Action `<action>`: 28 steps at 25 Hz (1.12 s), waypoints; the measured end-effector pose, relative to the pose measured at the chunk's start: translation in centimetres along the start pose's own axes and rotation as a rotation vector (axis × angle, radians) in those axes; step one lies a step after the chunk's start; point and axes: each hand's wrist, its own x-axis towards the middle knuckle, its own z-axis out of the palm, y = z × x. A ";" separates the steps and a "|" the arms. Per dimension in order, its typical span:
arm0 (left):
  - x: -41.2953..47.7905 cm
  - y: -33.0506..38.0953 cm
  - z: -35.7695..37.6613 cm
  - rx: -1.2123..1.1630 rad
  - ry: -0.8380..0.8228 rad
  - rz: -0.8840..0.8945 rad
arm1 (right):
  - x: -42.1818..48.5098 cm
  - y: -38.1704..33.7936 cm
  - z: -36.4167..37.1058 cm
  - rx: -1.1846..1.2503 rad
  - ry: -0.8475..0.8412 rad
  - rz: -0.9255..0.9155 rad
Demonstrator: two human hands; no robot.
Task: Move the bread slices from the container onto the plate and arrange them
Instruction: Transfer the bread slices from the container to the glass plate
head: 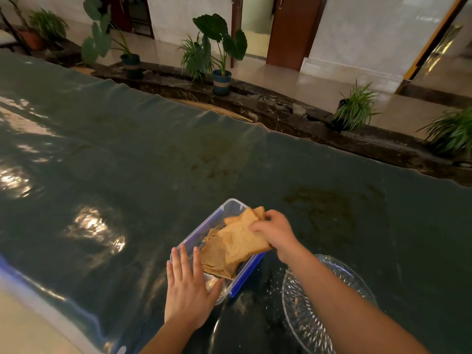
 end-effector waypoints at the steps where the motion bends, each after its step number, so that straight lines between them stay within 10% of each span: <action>1: 0.0 0.0 0.0 0.011 -0.009 0.001 | -0.6 0.3 -1.6 0.050 0.022 -0.001; 18: -0.1 0.5 -0.8 0.024 -0.032 0.008 | -7.6 18.8 -14.4 0.312 0.280 0.327; 28: 0.0 0.3 -0.4 0.043 -0.024 0.000 | -7.2 13.6 -12.1 -0.327 0.415 0.082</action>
